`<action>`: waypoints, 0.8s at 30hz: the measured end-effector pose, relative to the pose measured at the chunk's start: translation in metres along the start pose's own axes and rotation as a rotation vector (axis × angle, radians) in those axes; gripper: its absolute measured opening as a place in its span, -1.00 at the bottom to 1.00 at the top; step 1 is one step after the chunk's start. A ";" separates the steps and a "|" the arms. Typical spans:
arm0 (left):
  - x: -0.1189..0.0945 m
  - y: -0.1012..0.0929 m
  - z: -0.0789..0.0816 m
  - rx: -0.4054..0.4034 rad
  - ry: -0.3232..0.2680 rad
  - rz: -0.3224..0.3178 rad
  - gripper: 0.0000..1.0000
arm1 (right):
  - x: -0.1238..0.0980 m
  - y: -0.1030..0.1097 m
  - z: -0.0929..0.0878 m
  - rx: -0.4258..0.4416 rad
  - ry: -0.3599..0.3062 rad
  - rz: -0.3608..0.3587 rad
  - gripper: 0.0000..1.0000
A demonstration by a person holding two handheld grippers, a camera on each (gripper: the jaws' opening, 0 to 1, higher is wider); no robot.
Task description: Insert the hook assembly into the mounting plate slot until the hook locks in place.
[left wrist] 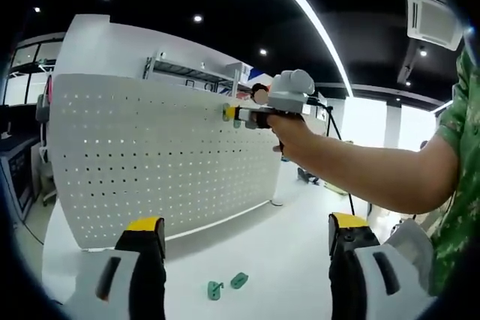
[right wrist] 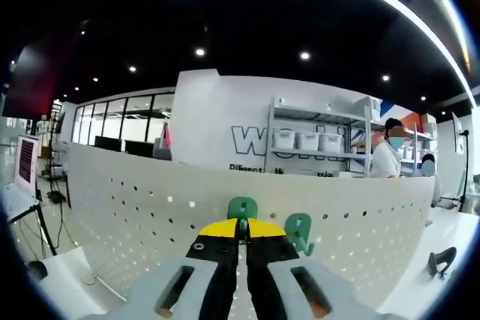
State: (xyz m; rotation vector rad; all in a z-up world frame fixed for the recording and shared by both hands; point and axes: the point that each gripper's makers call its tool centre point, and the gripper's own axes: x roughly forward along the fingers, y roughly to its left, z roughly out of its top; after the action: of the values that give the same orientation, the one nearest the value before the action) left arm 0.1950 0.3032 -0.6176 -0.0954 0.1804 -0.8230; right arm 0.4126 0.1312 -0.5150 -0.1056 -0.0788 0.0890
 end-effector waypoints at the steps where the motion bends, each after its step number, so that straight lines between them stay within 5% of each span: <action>1: 0.000 0.000 0.000 0.000 0.000 0.000 0.85 | 0.000 0.000 0.000 -0.001 0.000 -0.001 -0.98; 24: 0.000 0.005 -0.001 -0.008 -0.001 0.007 0.83 | 0.002 0.002 -0.001 0.003 0.001 0.002 -0.98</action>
State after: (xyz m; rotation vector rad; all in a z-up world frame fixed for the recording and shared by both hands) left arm 0.1980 0.3066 -0.6192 -0.1028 0.1834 -0.8149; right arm 0.4149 0.1333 -0.5158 -0.1024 -0.0776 0.0909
